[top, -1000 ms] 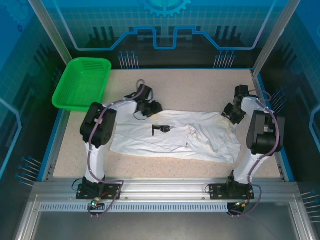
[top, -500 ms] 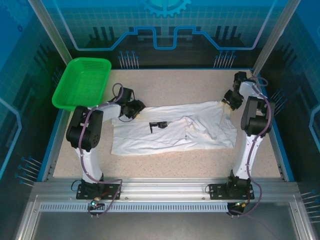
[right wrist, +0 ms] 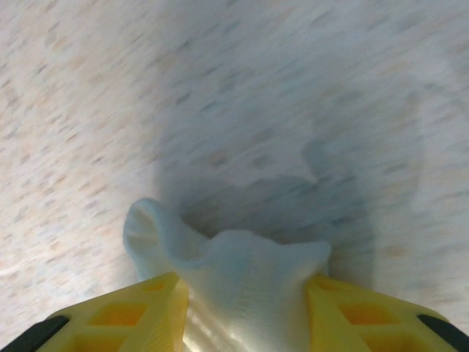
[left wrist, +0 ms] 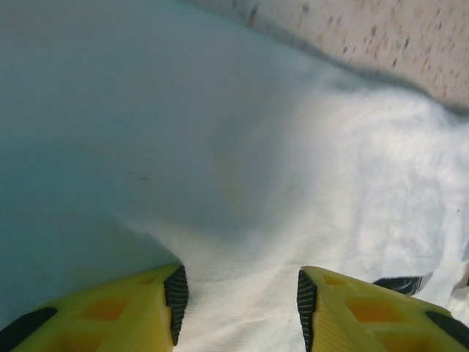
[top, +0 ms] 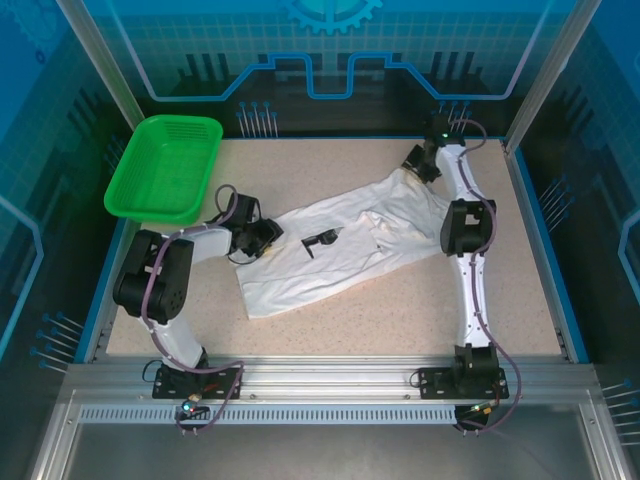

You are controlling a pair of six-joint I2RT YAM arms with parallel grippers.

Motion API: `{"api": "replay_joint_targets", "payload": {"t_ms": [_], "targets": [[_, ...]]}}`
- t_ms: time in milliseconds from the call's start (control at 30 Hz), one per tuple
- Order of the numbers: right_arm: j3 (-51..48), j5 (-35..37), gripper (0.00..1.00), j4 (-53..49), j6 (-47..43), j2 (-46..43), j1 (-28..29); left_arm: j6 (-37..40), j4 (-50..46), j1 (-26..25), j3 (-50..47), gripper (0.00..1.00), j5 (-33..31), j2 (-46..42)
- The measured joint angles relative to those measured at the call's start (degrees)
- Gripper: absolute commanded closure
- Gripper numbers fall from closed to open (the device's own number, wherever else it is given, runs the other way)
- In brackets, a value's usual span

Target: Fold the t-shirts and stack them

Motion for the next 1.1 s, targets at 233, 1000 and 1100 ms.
{"api": "replay_joint_targets", "payload": {"t_ms": [233, 1000, 1100], "targets": [[2.97, -3.15, 0.47, 6.10, 2.58, 2.71, 4.63, -2.12, 4.46, -4.59, -6.03, 0.54, 2.67, -3.61], [-27.89, 1.14, 0.34, 1.84, -4.55, -31.21, 0.83, 4.15, -21.24, -15.85, 6.75, 0.41, -4.70, -18.78], [-47.32, 1.53, 0.33, 5.44, -4.46, -45.55, 0.98, 6.51, -22.05, -14.38, 6.97, 0.42, -4.98, -16.96]]}}
